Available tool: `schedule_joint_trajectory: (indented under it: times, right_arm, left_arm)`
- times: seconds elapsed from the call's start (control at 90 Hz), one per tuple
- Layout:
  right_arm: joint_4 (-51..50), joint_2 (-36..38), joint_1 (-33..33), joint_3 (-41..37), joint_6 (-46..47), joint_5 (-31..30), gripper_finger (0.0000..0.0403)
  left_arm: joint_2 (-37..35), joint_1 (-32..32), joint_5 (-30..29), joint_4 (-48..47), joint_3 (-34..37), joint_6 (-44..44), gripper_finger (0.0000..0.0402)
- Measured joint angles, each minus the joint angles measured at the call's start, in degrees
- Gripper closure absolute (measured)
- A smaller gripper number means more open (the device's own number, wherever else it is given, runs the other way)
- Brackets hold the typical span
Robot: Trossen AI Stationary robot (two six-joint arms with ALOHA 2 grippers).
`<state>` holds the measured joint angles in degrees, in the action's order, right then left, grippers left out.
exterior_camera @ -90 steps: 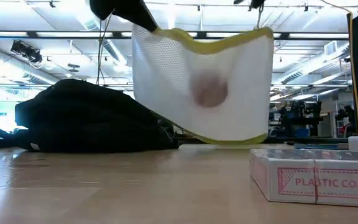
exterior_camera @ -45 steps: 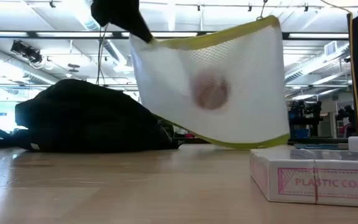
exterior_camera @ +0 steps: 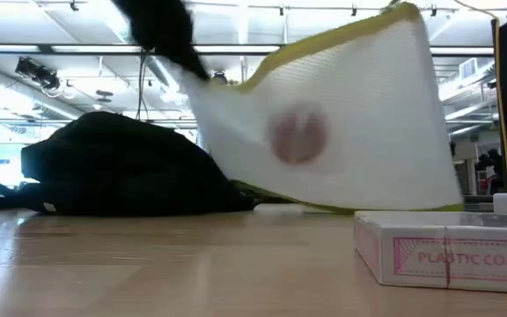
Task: Unpack backpack
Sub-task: Put the charger adapter into the zip lock bag
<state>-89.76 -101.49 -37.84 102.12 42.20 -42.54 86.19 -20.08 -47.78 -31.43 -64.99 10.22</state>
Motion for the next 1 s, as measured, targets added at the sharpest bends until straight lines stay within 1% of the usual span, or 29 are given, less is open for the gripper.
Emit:
schedule_joint_trajectory:
  times: [0.056, 0.111, 0.144, 0.211, 0.356, 0.5, 0.578, 0.622, 0.667, 0.722, 0.767, 0.878, 1.0]
  right_arm:
    - [0.41, 0.02, -0.05, -0.64, 0.17, 0.86, 0.0403]
    - [0.82, -0.01, -0.05, -1.16, 0.34, 1.53, 0.0403]
    - [0.84, -0.02, -0.05, -1.36, 0.65, 1.71, 0.0403]
    - [2.05, 0.07, -0.05, -1.98, 0.88, 2.35, 0.0403]
    - [6.23, 0.0, 0.05, -3.99, 0.18, 8.18, 0.0403]
    - [10.9, -0.17, 0.11, -7.58, -0.43, 14.88, 0.0403]
    - [9.94, -0.2, 0.08, -8.58, -0.53, 14.75, 0.0403]
    - [8.68, -0.2, -0.15, -8.64, 0.49, 13.52, 0.0403]
    - [8.06, 0.02, -0.54, -8.66, 1.58, 12.43, 0.0403]
    - [8.26, 0.43, -0.74, -8.65, 1.84, 12.22, 0.0403]
    - [8.4, 0.55, -0.63, -8.64, 1.81, 12.82, 0.0403]
    - [9.16, 0.18, -0.17, -8.64, 1.77, 16.23, 0.0403]
    - [9.56, 0.02, -0.16, -8.64, 1.76, 16.65, 0.0403]
  left_arm:
    - [-0.04, 0.22, 2.11, 1.18, -0.36, -4.06, 0.0402]
    - [-0.41, 0.22, 1.3, -0.23, -0.26, -3.96, 0.0402]
    - [-0.54, 0.25, 1.42, 1.04, -0.17, -3.7, 0.0402]
    - [-1.1, 0.27, 4.46, 3.38, -0.59, -4.34, 0.0402]
    - [-0.03, 0.14, 6.3, 1.65, -0.11, -3.25, 0.0402]
    - [-0.54, -0.84, 5.57, 3.81, 0.58, -2.49, 0.0402]
    - [-0.23, -1.12, 6.16, 2.22, 0.48, -4.21, 0.0402]
    - [-0.54, -1.42, 4.15, 1.2, 0.48, -4.08, 0.0402]
    - [-1.04, -1.47, 2.9, 3.74, 0.44, -3.76, 0.0402]
    - [-1.52, -1.15, 5.96, 6.66, -0.06, -5.33, 0.0402]
    - [-1.46, -0.93, 8.62, 6.37, -0.06, -6.06, 0.0402]
    - [-0.82, -0.87, 8.93, 6.28, 1.03, -5.29, 0.0402]
    - [-0.89, -0.94, 8.51, 6.94, 1.93, -3.61, 0.0402]
